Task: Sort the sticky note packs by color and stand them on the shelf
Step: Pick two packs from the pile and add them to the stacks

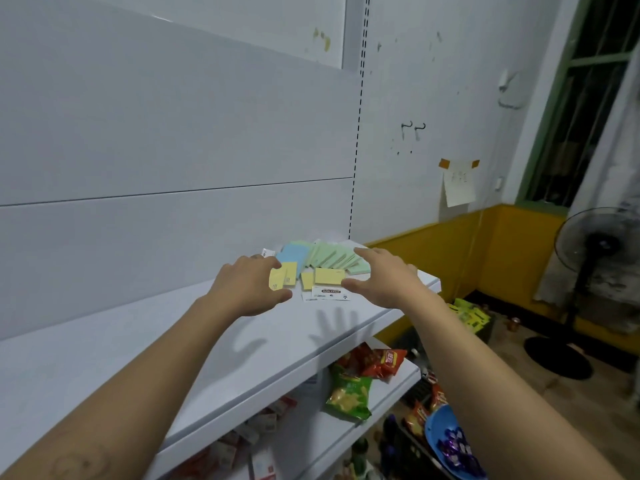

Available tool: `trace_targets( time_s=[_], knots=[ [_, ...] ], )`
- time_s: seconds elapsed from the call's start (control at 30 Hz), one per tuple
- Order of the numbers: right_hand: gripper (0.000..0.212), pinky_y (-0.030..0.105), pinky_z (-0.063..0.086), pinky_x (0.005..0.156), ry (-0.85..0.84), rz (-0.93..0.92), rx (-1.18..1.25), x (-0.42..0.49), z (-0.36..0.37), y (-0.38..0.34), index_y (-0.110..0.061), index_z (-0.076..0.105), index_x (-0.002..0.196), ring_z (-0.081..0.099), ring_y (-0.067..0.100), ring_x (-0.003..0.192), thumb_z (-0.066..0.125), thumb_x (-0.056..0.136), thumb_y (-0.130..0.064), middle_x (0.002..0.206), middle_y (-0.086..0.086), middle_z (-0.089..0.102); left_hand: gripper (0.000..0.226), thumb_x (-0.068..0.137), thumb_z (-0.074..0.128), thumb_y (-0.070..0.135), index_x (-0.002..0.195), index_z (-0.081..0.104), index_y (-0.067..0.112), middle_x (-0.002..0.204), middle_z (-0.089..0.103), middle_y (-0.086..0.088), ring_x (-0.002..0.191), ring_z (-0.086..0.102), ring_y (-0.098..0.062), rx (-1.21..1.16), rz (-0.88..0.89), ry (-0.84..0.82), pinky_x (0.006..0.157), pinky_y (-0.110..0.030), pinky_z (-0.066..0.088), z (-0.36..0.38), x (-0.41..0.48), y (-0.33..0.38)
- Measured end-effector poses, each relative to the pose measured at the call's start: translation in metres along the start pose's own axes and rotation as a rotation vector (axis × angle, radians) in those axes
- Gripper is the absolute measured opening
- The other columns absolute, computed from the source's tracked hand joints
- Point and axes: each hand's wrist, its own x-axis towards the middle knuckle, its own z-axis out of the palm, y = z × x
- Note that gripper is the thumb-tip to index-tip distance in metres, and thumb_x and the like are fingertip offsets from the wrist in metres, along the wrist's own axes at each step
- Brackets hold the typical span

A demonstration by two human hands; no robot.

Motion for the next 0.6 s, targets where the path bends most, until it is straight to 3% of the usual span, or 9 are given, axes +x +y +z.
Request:
trace_targets(
  time_s=[0.37,0.6],
  knots=[
    [0.072,0.050,0.028,0.108,-0.041,-0.001,0.038,0.045,0.033,-0.013,-0.035,0.028,0.147,0.032,0.027,0.138,0.057,0.085,-0.058,0.155,-0.002,0.029,0.063,0.083,0.058,0.055,0.138,0.042,0.029,0.139,0.048,0.001,0.127,0.043,-0.019,-0.040,-0.054,-0.048,0.100,-0.038,0.037,0.027,0.035,-0.038],
    [0.072,0.049,0.029,0.110,-0.031,0.068,0.048,0.079,0.037,-0.008,-0.034,0.031,0.147,0.031,0.026,0.139,0.059,0.084,-0.057,0.154,-0.001,0.032,0.059,0.084,0.059,0.054,0.136,0.043,0.031,0.141,0.047,0.003,0.129,0.042,-0.019,-0.125,0.000,-0.032,0.102,-0.038,0.037,0.041,0.067,-0.056]
  ],
)
